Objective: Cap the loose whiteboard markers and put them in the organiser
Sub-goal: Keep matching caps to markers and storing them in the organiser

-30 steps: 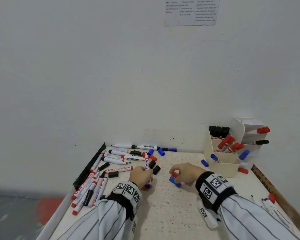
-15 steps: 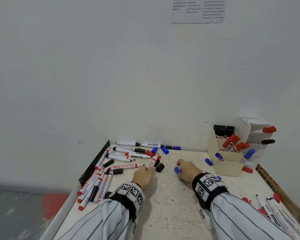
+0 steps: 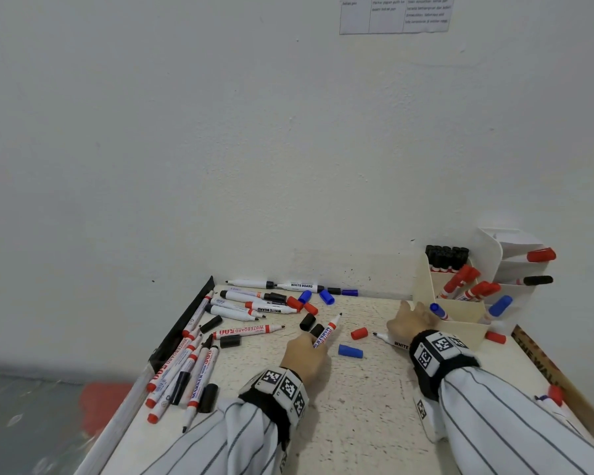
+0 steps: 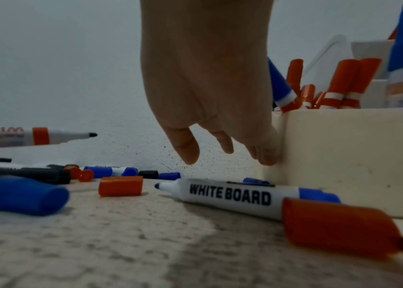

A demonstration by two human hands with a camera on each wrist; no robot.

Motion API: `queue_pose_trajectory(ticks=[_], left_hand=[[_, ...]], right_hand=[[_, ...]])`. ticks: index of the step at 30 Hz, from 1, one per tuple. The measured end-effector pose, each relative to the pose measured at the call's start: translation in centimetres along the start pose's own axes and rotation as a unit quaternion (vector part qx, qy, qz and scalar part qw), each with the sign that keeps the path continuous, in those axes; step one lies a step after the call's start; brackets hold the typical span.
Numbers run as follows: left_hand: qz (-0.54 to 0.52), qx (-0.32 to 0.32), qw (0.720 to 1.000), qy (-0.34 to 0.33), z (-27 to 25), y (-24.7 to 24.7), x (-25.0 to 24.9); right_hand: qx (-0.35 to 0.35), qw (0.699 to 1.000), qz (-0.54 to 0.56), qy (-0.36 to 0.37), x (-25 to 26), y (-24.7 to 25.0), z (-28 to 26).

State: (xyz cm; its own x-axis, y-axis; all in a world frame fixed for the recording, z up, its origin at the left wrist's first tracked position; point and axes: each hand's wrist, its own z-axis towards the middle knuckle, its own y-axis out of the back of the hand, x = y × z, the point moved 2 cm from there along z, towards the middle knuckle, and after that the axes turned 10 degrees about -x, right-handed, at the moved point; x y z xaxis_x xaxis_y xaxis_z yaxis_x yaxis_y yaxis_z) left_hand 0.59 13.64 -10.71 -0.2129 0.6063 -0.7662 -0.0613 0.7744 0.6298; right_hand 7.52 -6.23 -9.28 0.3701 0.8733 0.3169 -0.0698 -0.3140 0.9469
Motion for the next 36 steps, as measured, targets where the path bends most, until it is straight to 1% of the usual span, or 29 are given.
queue_pose_trajectory(ticks=[4,8,11,13,15,17,18,19,20,23,24,25,27,29,32,36], left_hand=[[-0.013,0.028,1.000,0.000,0.1,-0.3,-0.2],[-0.067,0.074,0.995,0.019,-0.1,-0.7,-0.4],[-0.147,0.132,0.979,0.056,-0.8,-1.1,-0.5],[-0.184,0.155,0.968,0.075,-1.3,-1.2,-0.5],[-0.202,0.156,0.963,0.086,-1.5,-1.1,-0.7],[-0.210,0.151,0.962,0.087,-1.5,-0.9,-0.8],[-0.206,0.149,0.963,0.083,-1.5,-0.9,-0.9],[-0.199,0.149,0.965,0.079,-1.4,-0.9,-0.9],[-0.193,0.149,0.967,0.075,-1.4,-0.9,-0.8],[-0.186,0.143,0.969,0.077,-1.4,-1.0,-0.7],[-0.186,0.138,0.969,0.080,-1.4,-1.0,-0.7],[-0.188,0.132,0.970,0.082,-1.4,-1.0,-0.7],[-0.185,0.119,0.972,0.082,-1.5,-1.0,-0.7],[-0.180,0.104,0.975,0.082,-1.6,-1.0,-0.7],[-0.188,0.084,0.975,0.086,-1.8,-0.9,-0.6],[-0.187,0.074,0.975,0.090,-1.6,-0.6,-0.4]], right_hand=[[0.007,0.998,-0.049,-0.023,0.2,-0.2,0.4],[0.018,0.997,-0.077,-0.023,0.0,-0.4,0.4],[0.038,0.995,-0.091,0.022,-0.3,-0.8,0.8],[0.039,0.992,-0.105,0.060,-0.3,-1.1,0.9],[0.008,0.992,-0.065,0.107,-0.2,-1.3,1.2],[-0.029,0.991,-0.024,0.126,0.2,-0.5,0.9],[-0.033,0.990,-0.016,0.137,0.4,0.0,0.4],[-0.021,0.988,-0.013,0.149,0.7,0.7,-0.1],[0.013,0.987,-0.019,0.161,0.9,1.2,-0.9],[0.165,0.967,-0.060,0.186,0.8,2.1,-4.4],[0.206,0.958,-0.081,0.182,0.5,2.0,-5.5],[0.227,0.950,-0.105,0.185,0.1,1.8,-6.4],[0.247,0.930,-0.163,0.219,-0.5,1.3,-7.7],[0.256,0.914,-0.186,0.254,-0.9,0.8,-8.4],[0.246,0.913,-0.178,0.273,-0.8,0.1,-8.7],[0.224,0.917,-0.157,0.290,-0.4,-0.3,-8.8]])
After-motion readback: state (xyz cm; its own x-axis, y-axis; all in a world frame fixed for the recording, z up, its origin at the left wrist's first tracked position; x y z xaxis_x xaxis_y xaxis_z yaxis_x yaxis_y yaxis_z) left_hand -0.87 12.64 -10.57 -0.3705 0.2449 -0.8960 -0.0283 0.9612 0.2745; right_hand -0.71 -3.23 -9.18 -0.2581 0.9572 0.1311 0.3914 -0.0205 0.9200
